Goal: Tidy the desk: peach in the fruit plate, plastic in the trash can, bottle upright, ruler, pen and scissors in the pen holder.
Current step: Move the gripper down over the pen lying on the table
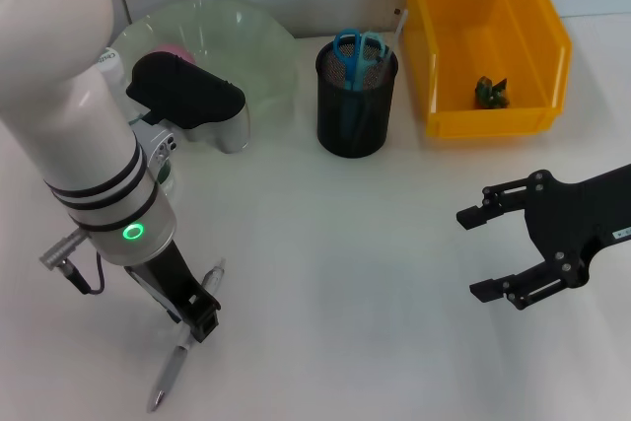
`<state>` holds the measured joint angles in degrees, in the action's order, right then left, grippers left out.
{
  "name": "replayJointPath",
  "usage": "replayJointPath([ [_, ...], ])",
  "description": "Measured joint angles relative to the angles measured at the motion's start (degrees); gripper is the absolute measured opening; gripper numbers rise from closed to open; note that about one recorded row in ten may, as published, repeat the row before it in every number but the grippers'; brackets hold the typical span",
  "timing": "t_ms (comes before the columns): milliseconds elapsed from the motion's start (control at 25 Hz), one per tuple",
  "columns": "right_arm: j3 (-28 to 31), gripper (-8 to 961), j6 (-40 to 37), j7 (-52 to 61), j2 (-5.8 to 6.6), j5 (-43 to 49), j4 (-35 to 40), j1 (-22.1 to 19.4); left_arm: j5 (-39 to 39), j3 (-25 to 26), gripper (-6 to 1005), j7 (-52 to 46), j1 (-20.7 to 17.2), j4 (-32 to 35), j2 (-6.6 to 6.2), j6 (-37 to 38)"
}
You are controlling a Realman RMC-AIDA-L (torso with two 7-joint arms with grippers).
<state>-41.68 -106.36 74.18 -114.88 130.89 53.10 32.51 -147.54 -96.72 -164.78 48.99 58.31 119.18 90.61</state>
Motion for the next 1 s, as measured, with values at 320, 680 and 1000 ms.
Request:
replayJointPath([
  [320, 0.20, 826, 0.02, -0.16, -0.07, 0.16, -0.03, 0.00, 0.07, -0.05, 320, -0.02, 0.49, -1.02, 0.00, -1.10],
  [680, 0.20, 825, 0.02, -0.18, -0.18, 0.16, 0.07, -0.06, 0.15, -0.13, 310, -0.02, 0.50, -1.72, 0.00, -1.37],
  [1000, 0.20, 826, 0.02, -0.18, -0.16, 0.16, 0.08, -0.09, 0.15, -0.16, 302, -0.02, 0.58, -2.18, 0.00, -1.85],
])
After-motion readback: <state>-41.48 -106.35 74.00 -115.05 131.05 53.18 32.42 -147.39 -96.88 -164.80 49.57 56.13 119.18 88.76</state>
